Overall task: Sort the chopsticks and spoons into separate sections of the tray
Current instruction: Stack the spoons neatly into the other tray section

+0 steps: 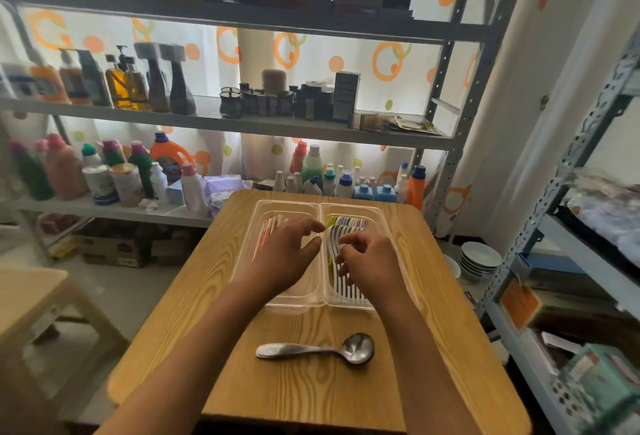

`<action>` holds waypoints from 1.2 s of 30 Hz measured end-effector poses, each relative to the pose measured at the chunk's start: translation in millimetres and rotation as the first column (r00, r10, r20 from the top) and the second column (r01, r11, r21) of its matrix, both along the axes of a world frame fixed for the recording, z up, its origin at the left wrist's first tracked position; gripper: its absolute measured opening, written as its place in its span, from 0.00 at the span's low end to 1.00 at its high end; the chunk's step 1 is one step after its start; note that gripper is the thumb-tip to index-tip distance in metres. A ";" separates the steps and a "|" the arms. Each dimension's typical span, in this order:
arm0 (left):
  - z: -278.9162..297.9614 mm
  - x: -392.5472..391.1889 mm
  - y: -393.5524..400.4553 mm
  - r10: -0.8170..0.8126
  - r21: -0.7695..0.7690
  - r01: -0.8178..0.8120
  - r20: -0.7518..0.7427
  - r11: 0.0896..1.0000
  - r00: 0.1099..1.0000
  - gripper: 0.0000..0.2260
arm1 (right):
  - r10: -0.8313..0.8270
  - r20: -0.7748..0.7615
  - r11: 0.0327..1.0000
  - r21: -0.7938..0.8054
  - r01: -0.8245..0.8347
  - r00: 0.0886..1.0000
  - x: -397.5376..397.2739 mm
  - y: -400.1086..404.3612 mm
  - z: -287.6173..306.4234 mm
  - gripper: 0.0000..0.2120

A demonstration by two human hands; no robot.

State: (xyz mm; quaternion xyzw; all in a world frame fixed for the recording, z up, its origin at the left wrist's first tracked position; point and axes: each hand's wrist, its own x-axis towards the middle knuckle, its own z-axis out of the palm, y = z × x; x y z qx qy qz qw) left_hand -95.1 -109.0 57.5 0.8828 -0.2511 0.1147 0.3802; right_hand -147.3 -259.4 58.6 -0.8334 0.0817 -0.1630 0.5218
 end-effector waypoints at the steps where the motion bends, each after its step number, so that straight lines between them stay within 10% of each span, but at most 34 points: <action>1: -1.3 -5.7 3.1 -0.010 -0.007 0.010 -0.003 1.000 1.000 0.11 | -0.007 -0.014 1.000 0.017 0.007 1.000 -4.6 0.6 -2.3 0.06; 11: -38.2 -56.2 11.5 -0.270 0.111 0.303 -0.239 0.947 0.933 0.05 | -0.190 -0.286 0.968 -0.215 0.130 0.939 -49.6 -24.9 -37.9 0.12; 21: -66.0 -68.9 3.2 -0.138 0.450 0.227 -0.224 0.864 0.965 0.15 | -0.131 -0.645 0.985 -0.167 0.028 0.753 -73.3 -29.8 -56.6 0.16; 36: -62.1 -71.8 14.3 -0.108 0.341 0.245 -0.374 0.907 0.921 0.07 | -0.068 -0.356 0.997 -0.043 0.057 0.932 -74.3 -31.7 -61.7 0.05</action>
